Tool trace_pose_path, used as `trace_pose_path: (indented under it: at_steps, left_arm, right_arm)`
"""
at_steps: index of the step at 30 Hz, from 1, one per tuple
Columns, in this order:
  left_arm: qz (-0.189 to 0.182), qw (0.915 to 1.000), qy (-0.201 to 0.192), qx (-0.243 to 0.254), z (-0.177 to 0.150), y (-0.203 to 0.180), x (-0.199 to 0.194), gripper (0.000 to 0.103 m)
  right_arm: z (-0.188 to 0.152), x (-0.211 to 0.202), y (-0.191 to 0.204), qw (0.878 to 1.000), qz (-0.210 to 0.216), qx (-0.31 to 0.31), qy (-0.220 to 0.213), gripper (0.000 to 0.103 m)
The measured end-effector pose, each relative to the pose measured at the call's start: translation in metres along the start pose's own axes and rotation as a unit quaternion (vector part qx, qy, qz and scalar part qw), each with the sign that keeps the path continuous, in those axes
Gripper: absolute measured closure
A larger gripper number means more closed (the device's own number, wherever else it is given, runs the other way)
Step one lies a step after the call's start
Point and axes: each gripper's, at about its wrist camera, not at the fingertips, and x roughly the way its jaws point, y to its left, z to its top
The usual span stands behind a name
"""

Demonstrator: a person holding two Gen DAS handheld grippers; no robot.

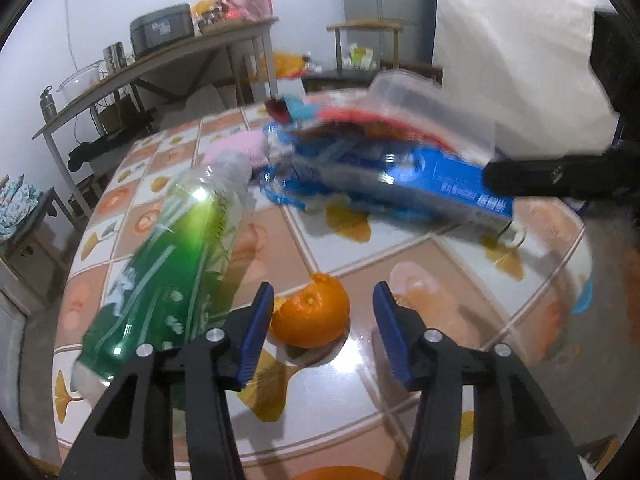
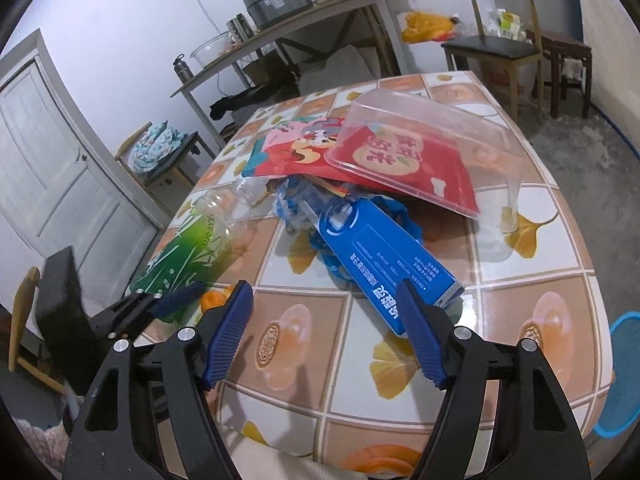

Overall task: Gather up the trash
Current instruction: 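Bring both open tools back over the table toward the orange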

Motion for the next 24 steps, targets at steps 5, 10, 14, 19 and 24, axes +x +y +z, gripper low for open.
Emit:
trace_pose_path:
  at_steps: [5, 10, 14, 19, 24]
  left_arm:
    - [0.016, 0.9994, 0.014, 0.027, -0.008, -0.007, -0.001, 0.061]
    - [-0.023, 0.999, 0.021, 0.031, -0.021, -0.016, -0.014, 0.061]
    - [-0.071, 0.9971, 0.024, 0.015, -0.029, -0.02, -0.025, 0.061]
    - [-0.106, 0.9943, -0.003, -0.001, -0.035, -0.015, -0.045, 0.061]
    - [-0.114, 0.9917, -0.029, -0.051, -0.037, 0.007, -0.06, 0.061]
  right_arm:
    - [-0.001, -0.001, -0.003, 1.0, 0.004, 0.003, 0.001, 0.034]
    - [-0.002, -0.004, -0.005, 1.0, 0.003, 0.003, -0.002, 0.034]
    - [-0.003, -0.006, -0.005, 1.0, 0.005, 0.004, -0.004, 0.034]
    - [-0.004, -0.01, -0.004, 1.0, 0.005, 0.002, -0.007, 0.034]
    - [-0.005, -0.012, -0.005, 1.0, 0.008, 0.006, -0.01, 0.034]
